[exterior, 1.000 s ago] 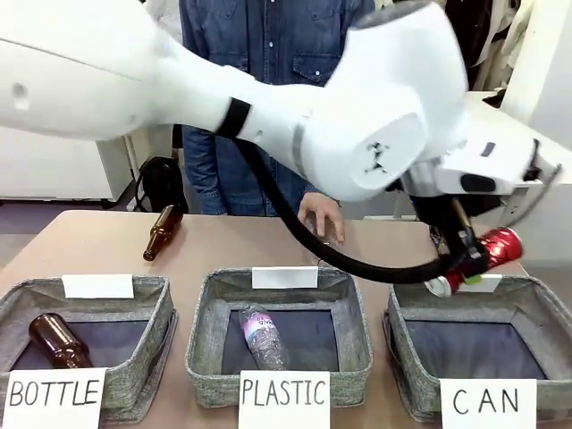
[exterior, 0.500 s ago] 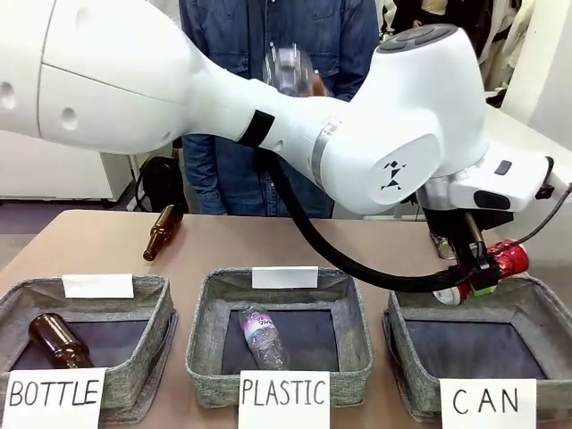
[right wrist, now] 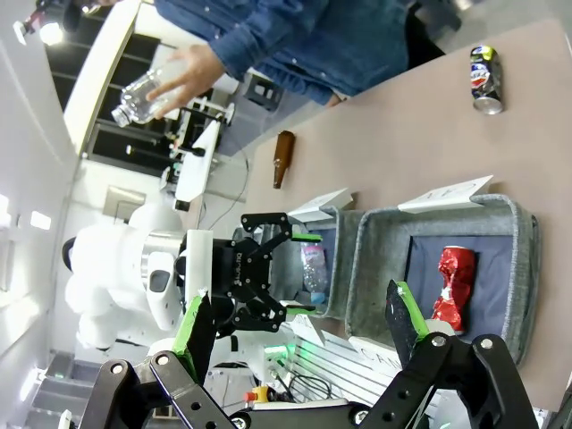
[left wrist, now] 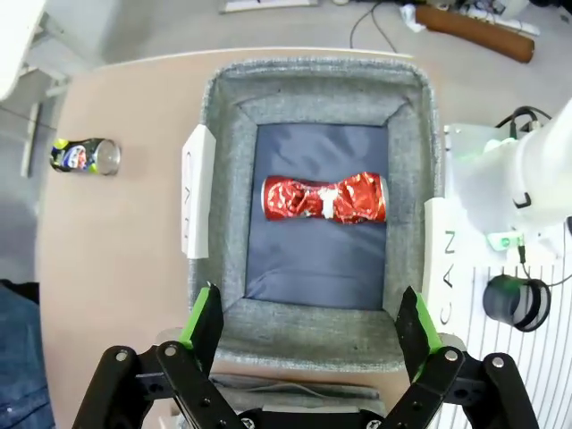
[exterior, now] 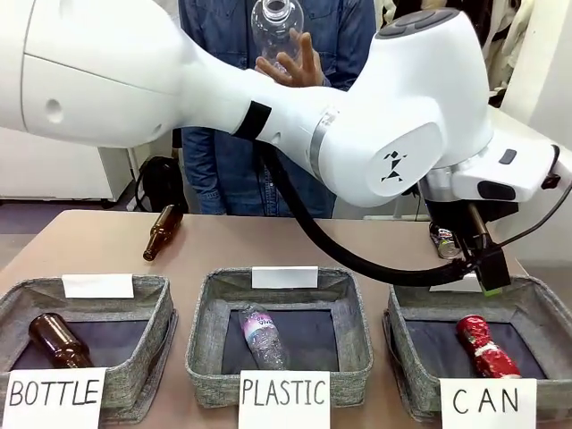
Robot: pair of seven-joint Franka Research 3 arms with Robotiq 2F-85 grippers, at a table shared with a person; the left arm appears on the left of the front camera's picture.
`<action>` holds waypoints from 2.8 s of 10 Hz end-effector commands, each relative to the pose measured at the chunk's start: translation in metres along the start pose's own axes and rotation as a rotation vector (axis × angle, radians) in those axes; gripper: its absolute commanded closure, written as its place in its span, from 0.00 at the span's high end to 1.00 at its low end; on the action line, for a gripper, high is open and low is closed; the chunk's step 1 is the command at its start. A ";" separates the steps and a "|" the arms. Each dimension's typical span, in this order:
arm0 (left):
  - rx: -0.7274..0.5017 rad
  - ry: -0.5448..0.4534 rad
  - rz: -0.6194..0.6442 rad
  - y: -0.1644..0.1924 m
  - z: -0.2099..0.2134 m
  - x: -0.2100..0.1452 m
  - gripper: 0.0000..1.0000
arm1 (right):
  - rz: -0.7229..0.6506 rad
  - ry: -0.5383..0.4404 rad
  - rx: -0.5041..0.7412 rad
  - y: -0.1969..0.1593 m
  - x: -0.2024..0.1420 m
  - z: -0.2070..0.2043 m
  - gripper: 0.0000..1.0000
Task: Sort the can waste into the basket.
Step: Pick up the can waste from the table and place it in the right Fabric basket.
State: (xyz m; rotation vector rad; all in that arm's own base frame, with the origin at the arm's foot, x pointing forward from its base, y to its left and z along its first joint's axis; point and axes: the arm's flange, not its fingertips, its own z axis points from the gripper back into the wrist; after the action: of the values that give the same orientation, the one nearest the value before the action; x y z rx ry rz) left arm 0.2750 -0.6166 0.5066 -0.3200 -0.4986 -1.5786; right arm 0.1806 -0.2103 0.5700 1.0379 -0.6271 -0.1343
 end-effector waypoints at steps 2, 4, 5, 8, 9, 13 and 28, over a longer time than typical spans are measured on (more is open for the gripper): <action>0.002 -0.016 0.023 -0.007 0.008 -0.010 1.00 | -0.012 -0.008 0.017 0.006 0.003 0.000 1.00; -0.105 0.068 0.038 -0.008 0.049 -0.033 1.00 | -0.012 -0.008 0.017 0.006 0.003 0.000 1.00; -0.162 0.169 0.020 -0.012 0.076 -0.063 1.00 | -0.012 -0.008 0.017 0.006 0.003 0.000 1.00; -0.212 0.200 0.112 -0.026 0.177 -0.180 1.00 | -0.012 -0.008 0.017 0.006 0.003 0.000 1.00; -0.191 0.146 0.227 -0.020 0.214 -0.217 1.00 | -0.012 -0.008 0.017 0.006 0.003 0.000 1.00; -0.312 -0.178 0.907 0.015 0.328 -0.401 1.00 | 0.068 0.029 0.065 0.024 0.006 0.006 1.00; -0.539 -0.494 1.332 0.008 0.339 -0.573 1.00 | 0.196 0.537 0.384 0.094 -0.040 -0.205 1.00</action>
State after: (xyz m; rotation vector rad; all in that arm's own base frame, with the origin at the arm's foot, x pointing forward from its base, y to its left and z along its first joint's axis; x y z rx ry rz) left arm 0.2957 0.0442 0.5177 -1.1821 -0.1159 -0.2500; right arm 0.2440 0.0124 0.5623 1.3183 -0.2724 0.4350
